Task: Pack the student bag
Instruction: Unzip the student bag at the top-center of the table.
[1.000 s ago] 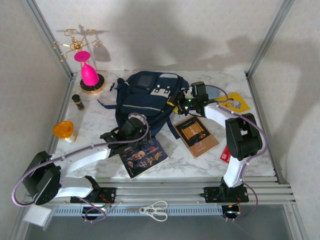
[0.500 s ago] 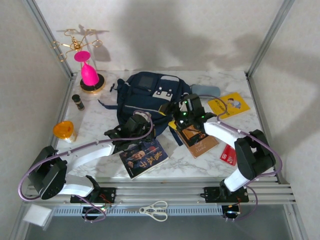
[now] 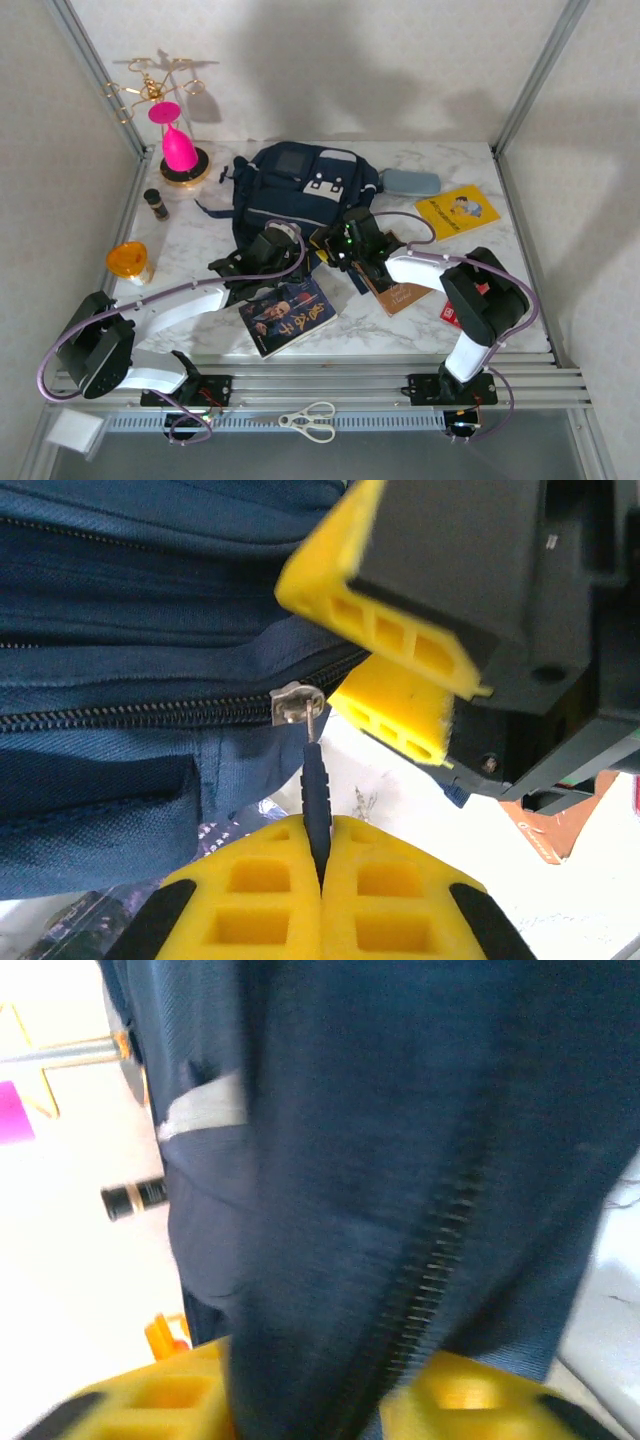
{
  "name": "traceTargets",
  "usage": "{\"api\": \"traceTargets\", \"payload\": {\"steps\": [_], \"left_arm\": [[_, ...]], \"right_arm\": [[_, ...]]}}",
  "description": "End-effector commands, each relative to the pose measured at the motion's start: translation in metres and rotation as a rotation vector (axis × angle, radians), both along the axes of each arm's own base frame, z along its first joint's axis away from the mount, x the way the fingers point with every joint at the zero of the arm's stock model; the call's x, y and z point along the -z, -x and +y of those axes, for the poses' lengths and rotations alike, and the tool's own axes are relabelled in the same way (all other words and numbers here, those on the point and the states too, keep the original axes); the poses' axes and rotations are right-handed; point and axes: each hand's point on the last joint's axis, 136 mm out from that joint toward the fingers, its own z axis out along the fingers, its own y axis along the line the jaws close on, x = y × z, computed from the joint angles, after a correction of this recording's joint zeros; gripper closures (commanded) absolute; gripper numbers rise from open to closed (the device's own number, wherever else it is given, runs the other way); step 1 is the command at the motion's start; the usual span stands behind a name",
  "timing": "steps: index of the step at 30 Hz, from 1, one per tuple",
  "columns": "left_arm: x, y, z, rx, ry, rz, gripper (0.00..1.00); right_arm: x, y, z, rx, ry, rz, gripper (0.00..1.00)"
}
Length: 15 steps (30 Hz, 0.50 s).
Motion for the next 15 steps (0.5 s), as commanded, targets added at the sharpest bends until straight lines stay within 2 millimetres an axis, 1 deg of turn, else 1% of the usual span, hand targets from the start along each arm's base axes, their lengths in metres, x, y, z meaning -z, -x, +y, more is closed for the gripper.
{"api": "traceTargets", "payload": {"steps": [1, 4, 6, 8, 10, 12, 13, 15], "left_arm": [[-0.025, -0.004, 0.0, 0.007, 0.039, -0.084, 1.0], [-0.022, -0.001, 0.01, -0.01, 0.028, -0.078, 1.0], [-0.018, 0.001, 0.019, -0.025, 0.007, -0.071, 1.0], [-0.011, 0.004, 0.031, -0.046, -0.022, -0.064, 1.0], [-0.003, 0.006, 0.044, -0.068, -0.043, -0.052, 1.0], [0.003, 0.008, 0.054, -0.077, -0.047, -0.045, 1.0], [0.005, 0.008, 0.056, -0.073, -0.04, -0.045, 1.0], [0.008, 0.006, 0.056, -0.062, -0.033, -0.044, 1.0]], "right_arm": [[-0.019, -0.02, -0.012, 0.095, -0.005, -0.124, 0.8], [-0.022, -0.022, -0.02, 0.063, 0.057, -0.146, 0.92], [-0.026, -0.024, -0.026, 0.036, 0.071, -0.17, 0.97], [-0.033, -0.028, -0.033, -0.016, 0.063, -0.205, 0.98], [-0.037, -0.033, -0.044, -0.066, 0.099, -0.225, 0.98], [-0.035, -0.039, -0.06, -0.091, 0.153, -0.224, 0.99], [-0.037, -0.044, -0.067, -0.096, 0.167, -0.227, 0.98], [-0.041, -0.048, -0.072, -0.106, 0.176, -0.239, 0.98]]}}
